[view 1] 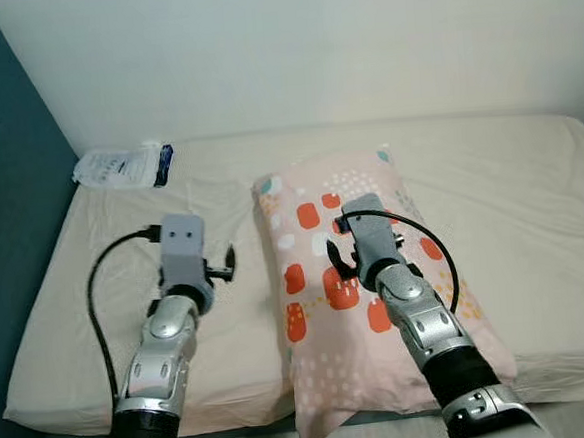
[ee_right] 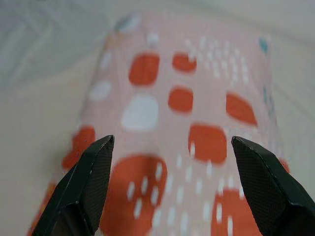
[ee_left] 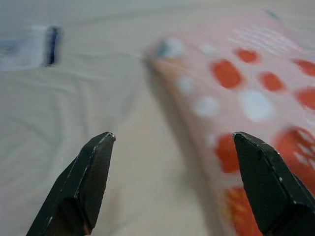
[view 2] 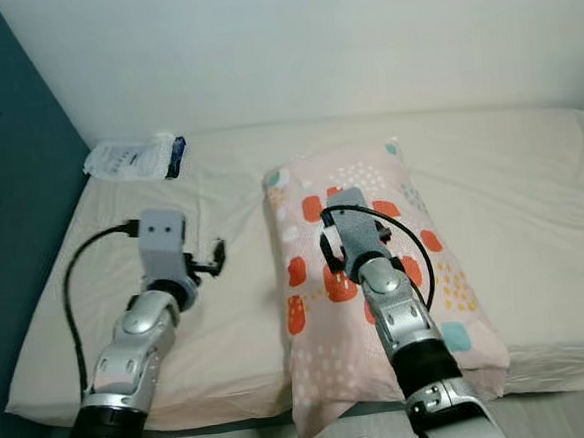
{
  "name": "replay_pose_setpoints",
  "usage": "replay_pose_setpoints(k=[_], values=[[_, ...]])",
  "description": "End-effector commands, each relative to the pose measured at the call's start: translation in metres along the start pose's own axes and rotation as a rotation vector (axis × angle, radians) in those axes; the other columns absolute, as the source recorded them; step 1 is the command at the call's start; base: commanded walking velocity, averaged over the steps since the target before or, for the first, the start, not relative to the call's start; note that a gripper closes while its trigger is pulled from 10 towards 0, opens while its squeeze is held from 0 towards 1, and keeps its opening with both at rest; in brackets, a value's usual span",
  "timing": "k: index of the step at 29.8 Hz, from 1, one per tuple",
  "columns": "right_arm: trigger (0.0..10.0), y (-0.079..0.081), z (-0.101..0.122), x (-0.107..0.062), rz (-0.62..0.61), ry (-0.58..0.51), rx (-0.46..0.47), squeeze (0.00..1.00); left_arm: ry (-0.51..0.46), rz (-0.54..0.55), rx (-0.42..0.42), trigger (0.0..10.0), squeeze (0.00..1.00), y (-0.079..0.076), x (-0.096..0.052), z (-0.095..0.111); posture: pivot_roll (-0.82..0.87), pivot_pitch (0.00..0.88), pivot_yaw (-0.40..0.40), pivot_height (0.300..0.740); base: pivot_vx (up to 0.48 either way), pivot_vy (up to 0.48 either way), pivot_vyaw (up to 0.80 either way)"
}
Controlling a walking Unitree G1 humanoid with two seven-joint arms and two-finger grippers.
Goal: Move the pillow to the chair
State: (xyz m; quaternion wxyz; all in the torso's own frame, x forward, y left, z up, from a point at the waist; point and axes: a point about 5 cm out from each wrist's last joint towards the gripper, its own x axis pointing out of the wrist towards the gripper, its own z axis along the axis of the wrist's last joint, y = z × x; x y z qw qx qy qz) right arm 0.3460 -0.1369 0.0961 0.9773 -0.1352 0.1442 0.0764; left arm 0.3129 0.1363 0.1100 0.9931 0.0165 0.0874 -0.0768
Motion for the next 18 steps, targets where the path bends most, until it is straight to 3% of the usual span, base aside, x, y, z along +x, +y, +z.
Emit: replay_pose_setpoints(k=[1,4,11,18], values=[[10.0,0.0,-0.011,0.0,0.009,0.05,0.004,0.0,0.074,-0.048,0.02,10.0,0.0,0.0,-0.004,-0.017,0.0,0.108,0.012,0.721,0.0,0.0,0.0],[10.0,-0.001,-0.011,0.0,0.014,0.047,0.004,0.0,0.082,-0.053,0.027,10.0,0.0,0.001,-0.005,-0.02,0.0,0.108,0.012,0.721,0.0,0.0,0.0],[10.0,-0.007,-0.005,0.0,-0.012,0.007,0.072,0.0,0.057,0.054,0.015,10.0,0.0,0.016,-0.001,-0.016,0.0,0.115,0.01,0.721,0.0,0.0,0.0],[10.0,-0.008,-0.005,-0.001,-0.023,0.005,0.096,0.0,0.053,0.058,0.013,10.0,0.0,0.015,-0.002,-0.015,0.0,0.121,0.012,0.701,0.0,0.0,0.0]])
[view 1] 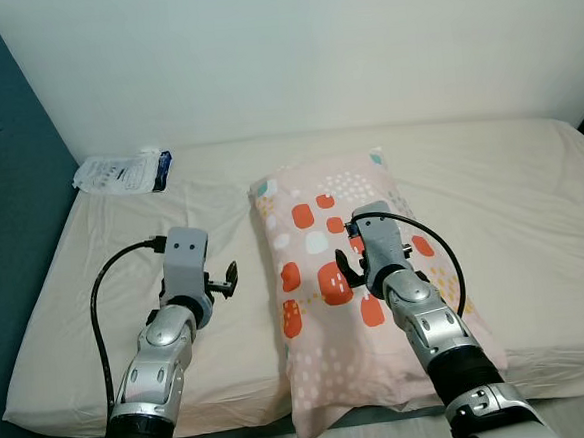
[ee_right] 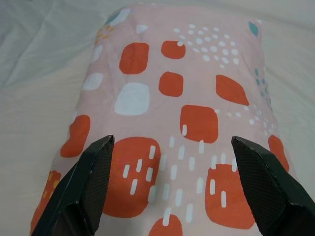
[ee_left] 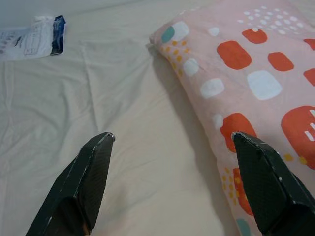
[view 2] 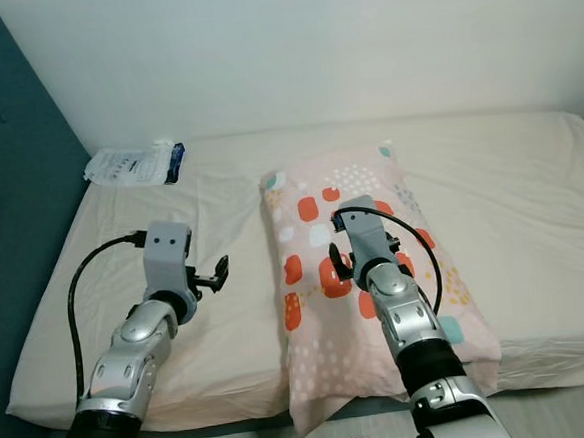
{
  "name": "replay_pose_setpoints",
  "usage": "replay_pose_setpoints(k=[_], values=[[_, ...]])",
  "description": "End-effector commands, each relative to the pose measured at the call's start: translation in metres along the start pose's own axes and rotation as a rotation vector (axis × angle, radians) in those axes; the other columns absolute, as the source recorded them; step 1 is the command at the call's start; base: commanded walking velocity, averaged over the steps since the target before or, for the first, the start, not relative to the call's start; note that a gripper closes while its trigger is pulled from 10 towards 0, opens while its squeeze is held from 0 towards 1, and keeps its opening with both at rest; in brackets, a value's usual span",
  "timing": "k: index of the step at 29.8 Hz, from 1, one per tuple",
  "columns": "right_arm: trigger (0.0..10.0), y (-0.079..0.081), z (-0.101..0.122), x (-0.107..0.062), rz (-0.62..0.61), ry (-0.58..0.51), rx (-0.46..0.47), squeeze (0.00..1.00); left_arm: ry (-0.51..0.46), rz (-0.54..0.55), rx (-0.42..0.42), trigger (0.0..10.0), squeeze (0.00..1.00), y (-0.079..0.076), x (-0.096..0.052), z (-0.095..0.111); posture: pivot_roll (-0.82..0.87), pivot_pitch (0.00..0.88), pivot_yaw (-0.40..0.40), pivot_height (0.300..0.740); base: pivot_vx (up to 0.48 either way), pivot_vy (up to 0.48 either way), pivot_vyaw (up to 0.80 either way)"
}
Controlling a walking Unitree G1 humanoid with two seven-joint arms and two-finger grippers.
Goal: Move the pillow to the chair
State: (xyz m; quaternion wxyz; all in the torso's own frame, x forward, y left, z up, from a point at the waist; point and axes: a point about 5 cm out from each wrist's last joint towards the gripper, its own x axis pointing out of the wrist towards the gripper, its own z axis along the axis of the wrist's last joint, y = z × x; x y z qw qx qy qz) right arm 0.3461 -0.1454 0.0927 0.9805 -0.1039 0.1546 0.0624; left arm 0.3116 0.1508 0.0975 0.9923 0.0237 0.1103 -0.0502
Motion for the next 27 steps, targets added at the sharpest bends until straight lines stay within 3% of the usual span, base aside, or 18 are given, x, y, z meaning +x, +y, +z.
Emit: replay_pose_setpoints(k=[1,27], values=[[10.0,-0.0021,0.0012,-0.0012,-0.016,-0.022,0.03,0.0,0.005,0.006,0.006,10.0,0.0,0.0009,-0.0007,-0.0019,0.0,0.123,0.012,0.696,0.0,0.0,0.0],[10.0,-0.0041,0.006,-0.0029,-0.029,-0.076,0.043,0.0,0.014,-0.007,0.008,10.0,0.0,-0.0026,-0.0006,-0.004,0.0,0.123,0.015,0.581,0.0,0.0,0.0]])
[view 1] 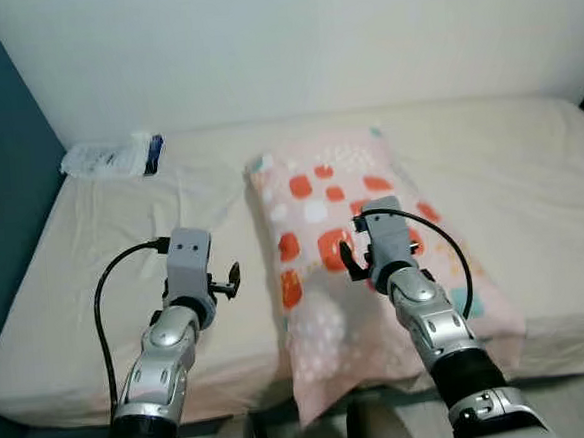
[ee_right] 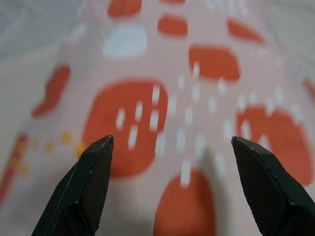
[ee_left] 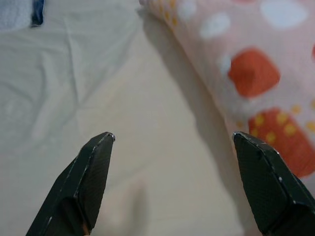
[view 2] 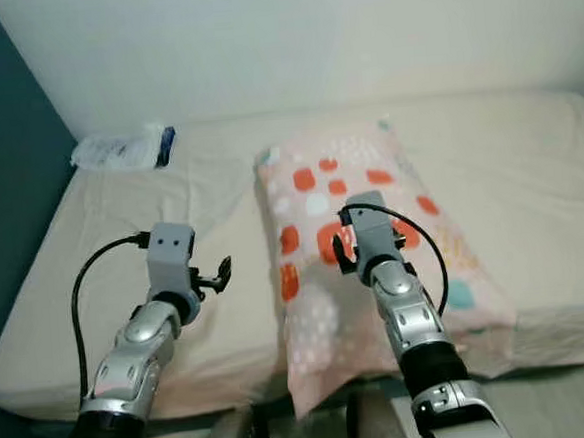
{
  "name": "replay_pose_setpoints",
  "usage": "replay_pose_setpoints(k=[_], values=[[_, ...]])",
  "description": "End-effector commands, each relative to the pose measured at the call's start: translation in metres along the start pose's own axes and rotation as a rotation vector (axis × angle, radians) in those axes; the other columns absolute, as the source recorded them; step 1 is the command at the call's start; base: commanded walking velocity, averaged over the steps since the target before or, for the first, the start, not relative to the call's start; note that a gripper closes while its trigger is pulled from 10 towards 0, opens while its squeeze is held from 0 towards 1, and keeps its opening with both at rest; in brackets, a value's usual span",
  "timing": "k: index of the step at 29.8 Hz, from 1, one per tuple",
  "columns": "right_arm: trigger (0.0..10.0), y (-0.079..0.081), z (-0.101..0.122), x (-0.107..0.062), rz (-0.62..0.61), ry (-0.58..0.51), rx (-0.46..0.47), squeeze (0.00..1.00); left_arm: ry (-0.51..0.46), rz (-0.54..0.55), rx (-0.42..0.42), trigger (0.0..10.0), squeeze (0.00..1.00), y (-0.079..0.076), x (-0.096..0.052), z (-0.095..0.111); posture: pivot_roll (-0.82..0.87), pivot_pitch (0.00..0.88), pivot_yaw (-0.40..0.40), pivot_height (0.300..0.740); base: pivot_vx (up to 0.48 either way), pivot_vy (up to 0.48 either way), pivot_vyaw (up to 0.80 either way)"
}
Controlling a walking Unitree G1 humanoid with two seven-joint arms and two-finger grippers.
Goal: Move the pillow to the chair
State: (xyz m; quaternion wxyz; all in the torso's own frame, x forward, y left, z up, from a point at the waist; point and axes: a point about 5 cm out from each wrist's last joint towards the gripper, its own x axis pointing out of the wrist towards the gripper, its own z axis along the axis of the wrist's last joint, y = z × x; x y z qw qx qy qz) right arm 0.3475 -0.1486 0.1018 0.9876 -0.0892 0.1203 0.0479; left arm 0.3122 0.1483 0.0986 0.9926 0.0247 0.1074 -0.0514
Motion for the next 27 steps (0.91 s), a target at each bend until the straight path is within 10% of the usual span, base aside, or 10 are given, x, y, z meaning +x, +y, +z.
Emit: replay_pose_setpoints(k=[1,24,27], values=[[10.0,0.001,-0.002,-0.001,0.002,-0.011,0.011,0.0,0.02,-0.005,0.006,10.0,0.0,0.0,-0.001,-0.005,0.0,0.123,0.015,0.576,0.0,0.0,0.0],[10.0,-0.04,0.0,-0.002,-0.246,-0.003,-0.014,0.0,0.023,-0.001,0.006,10.0,0.0,0.006,-0.002,-0.007,0.0,0.115,0.018,0.556,0.0,0.0,0.0],[10.0,-0.066,-0.004,-0.005,-0.416,0.037,0.013,0.0,0.021,0.029,0.006,10.0,0.0,0.016,-0.003,-0.006,0.0,0.111,0.013,0.541,0.0,0.0,0.0]])
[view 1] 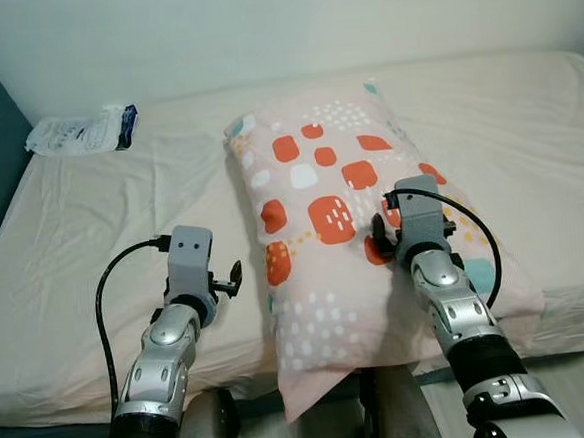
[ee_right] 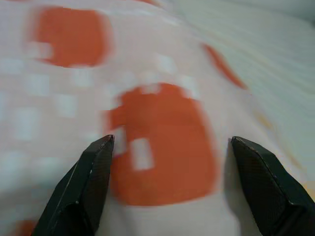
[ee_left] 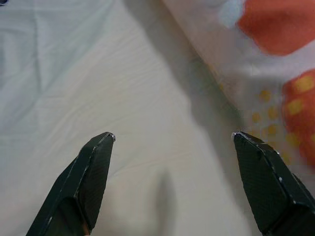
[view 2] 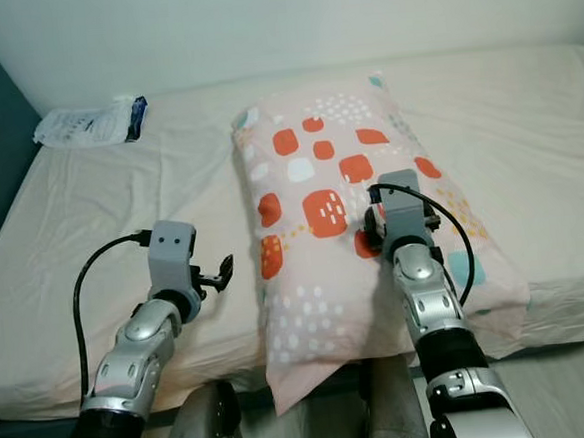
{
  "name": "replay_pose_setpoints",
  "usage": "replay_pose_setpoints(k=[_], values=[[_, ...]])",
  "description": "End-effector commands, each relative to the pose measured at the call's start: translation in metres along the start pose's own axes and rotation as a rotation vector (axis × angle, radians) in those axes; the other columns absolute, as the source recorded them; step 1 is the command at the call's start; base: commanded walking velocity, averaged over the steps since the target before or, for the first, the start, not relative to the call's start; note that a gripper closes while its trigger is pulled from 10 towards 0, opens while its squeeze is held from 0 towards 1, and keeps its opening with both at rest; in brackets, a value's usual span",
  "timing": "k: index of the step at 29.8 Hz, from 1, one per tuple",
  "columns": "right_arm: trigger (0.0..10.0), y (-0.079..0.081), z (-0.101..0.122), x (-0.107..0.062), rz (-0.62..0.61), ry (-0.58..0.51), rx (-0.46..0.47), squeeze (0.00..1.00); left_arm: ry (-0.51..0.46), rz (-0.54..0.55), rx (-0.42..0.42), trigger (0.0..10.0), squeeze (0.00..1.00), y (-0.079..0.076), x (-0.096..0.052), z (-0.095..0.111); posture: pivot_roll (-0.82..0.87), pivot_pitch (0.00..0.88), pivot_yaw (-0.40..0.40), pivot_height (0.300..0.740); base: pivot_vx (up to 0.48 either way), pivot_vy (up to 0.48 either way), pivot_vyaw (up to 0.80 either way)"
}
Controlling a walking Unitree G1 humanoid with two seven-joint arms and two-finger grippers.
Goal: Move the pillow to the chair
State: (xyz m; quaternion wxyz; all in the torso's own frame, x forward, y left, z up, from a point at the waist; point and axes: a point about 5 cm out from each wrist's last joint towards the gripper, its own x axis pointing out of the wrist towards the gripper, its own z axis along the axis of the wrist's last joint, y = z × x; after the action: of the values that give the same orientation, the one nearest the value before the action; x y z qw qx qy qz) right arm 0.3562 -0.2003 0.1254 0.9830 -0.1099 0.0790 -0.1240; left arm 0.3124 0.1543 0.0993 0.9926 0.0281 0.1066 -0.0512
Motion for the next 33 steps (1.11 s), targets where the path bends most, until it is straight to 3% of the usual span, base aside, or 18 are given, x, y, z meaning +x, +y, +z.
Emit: replay_pose_setpoints(k=[1,3,7,12,18,19,20,21,30,33], values=[[10.0,-0.014,-0.019,-0.001,-0.082,0.09,0.002,0.0,0.022,0.031,-0.001,10.0,0.0,0.011,-0.002,-0.007,0.0,0.111,0.013,0.536,0.0,0.0,0.0],[10.0,-0.021,-0.017,-0.001,-0.121,0.067,-0.016,0.0,0.02,0.04,-0.005,10.0,0.0,0.014,-0.003,-0.006,0.0,0.11,0.011,0.536,0.0,0.0,0.0],[10.0,-0.055,-0.018,-0.004,-0.298,0.052,-0.027,0.0,0.022,0.085,-0.006,10.0,0.0,0.032,-0.006,-0.007,-0.01,0.114,0.008,0.536,0.0,0.0,0.0],[10.0,-0.059,-0.022,-0.006,-0.32,0.082,-0.02,0.0,0.022,0.102,-0.011,10.0,0.0,0.04,-0.007,-0.007,-0.01,0.117,0.008,0.536,0.0,0.0,0.0],[10.0,-0.071,-0.029,-0.013,-0.413,0.085,0.06,0.0,0.02,0.095,-0.016,10.0,0.0,0.044,-0.011,-0.006,0.0,0.122,0.002,0.536,0.0,0.0,0.0],[7.1,-0.072,-0.032,-0.014,-0.414,0.105,0.095,0.0,0.018,0.089,-0.023,10.0,0.0,0.045,-0.012,-0.006,-0.01,0.124,0.004,0.536,0.0,0.0,0.0],[7.1,-0.072,-0.032,-0.014,-0.414,0.105,0.095,0.0,0.018,0.089,-0.023,10.0,0.0,0.045,-0.012,-0.006,-0.01,0.124,0.004,0.536,0.0,0.0,0.0],[0.0,-0.07,-0.04,-0.016,-0.402,0.151,0.191,0.0,0.017,0.074,-0.026,10.0,0.0,0.045,-0.013,-0.007,-0.01,0.125,0.004,0.536,0.0,0.0,0.0],[0.0,-0.068,-0.052,-0.018,-0.402,0.229,0.253,0.0,0.014,0.035,-0.029,10.0,0.0,0.039,-0.013,-0.005,-0.01,0.129,0.002,0.536,0.0,0.0,0.0],[0.0,-0.047,-0.062,-0.015,-0.247,0.32,0.371,0.0,0.018,0.047,-0.023,10.0,0.0,0.041,-0.013,-0.007,-0.01,0.127,0.003,0.536,0.0,0.0,0.0]])
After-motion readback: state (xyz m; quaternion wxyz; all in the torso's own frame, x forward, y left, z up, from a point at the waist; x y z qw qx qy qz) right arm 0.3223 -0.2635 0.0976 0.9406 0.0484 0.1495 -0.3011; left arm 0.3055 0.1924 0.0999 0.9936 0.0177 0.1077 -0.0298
